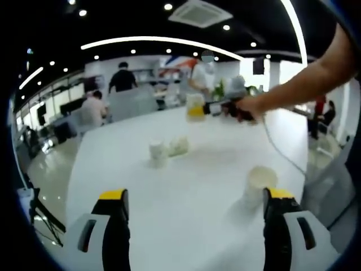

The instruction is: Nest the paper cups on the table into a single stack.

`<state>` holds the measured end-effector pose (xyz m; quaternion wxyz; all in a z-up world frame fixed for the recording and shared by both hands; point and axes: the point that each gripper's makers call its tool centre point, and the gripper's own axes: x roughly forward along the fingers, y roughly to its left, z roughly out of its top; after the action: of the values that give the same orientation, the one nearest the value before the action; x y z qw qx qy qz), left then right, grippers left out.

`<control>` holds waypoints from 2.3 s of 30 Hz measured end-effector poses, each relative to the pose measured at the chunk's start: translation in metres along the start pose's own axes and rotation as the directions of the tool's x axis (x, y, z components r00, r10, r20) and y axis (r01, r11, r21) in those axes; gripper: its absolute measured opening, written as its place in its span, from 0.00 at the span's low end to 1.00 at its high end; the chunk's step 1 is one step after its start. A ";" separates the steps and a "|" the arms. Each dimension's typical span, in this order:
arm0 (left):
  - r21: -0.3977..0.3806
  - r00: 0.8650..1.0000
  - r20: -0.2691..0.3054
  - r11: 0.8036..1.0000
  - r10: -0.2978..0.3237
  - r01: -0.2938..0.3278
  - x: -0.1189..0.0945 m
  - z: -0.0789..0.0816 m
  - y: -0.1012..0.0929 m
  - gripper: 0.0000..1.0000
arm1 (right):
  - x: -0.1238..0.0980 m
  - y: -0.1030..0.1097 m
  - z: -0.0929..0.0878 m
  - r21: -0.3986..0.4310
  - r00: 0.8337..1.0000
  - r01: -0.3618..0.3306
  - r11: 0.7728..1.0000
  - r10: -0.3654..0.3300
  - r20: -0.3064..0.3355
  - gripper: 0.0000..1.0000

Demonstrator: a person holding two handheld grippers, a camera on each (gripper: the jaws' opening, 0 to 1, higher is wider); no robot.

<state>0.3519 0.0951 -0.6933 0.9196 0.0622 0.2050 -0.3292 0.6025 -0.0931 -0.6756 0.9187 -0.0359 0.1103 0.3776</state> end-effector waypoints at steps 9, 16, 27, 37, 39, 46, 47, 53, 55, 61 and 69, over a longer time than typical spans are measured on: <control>-0.007 1.000 0.014 1.000 0.011 -0.011 -0.002 0.005 0.001 0.99 | -0.002 0.000 0.028 -0.006 1.000 -0.010 1.000 0.010 0.015 0.40; -0.016 1.000 0.021 1.000 0.009 -0.008 -0.004 0.005 -0.001 0.98 | -0.007 0.006 0.035 -0.011 1.000 -0.011 1.000 0.011 0.023 0.40; -0.030 0.999 0.045 0.999 0.010 -0.009 -0.009 0.013 -0.004 0.98 | -0.020 0.021 0.037 -0.007 1.000 -0.019 1.000 0.020 0.024 0.40; -0.035 0.997 0.064 0.999 0.038 -0.036 -0.016 0.020 -0.004 0.98 | -0.036 0.039 0.042 -0.005 0.998 -0.044 0.999 0.044 0.038 0.40; -0.039 0.997 0.068 0.999 0.036 -0.034 -0.017 0.020 -0.006 0.99 | -0.038 0.043 0.041 -0.004 0.998 -0.047 0.999 0.047 0.035 0.40; -0.025 0.997 0.073 0.999 0.033 -0.031 -0.021 0.022 -0.014 0.99 | -0.049 0.057 0.039 -0.006 0.997 -0.066 0.998 0.066 0.034 0.40; -0.026 0.997 0.074 0.999 0.033 -0.031 -0.021 0.022 -0.014 0.99 | -0.050 0.059 0.040 -0.005 0.997 -0.067 0.998 0.067 0.035 0.40; -0.033 0.995 0.096 0.999 0.040 -0.037 -0.026 0.029 -0.016 0.98 | -0.057 0.068 0.040 -0.008 0.996 -0.079 0.997 0.079 0.041 0.40; -0.031 0.994 0.100 0.999 0.042 -0.039 -0.027 0.030 -0.016 0.98 | -0.060 0.072 0.038 -0.010 0.996 -0.083 0.997 0.083 0.040 0.40; -0.034 0.994 0.108 0.999 0.034 -0.031 -0.028 0.031 -0.019 0.99 | -0.067 0.083 0.033 -0.011 0.995 -0.093 0.996 0.094 0.033 0.40; -0.022 0.994 0.108 1.000 0.003 0.000 -0.030 0.035 -0.030 0.98 | -0.078 0.103 0.027 -0.009 0.993 -0.116 0.993 0.116 0.028 0.40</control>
<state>0.3236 0.0808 -0.6481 0.9303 0.0343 0.1586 -0.3290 0.4808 -0.0697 -0.6300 0.8965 -0.0274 0.0978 0.4313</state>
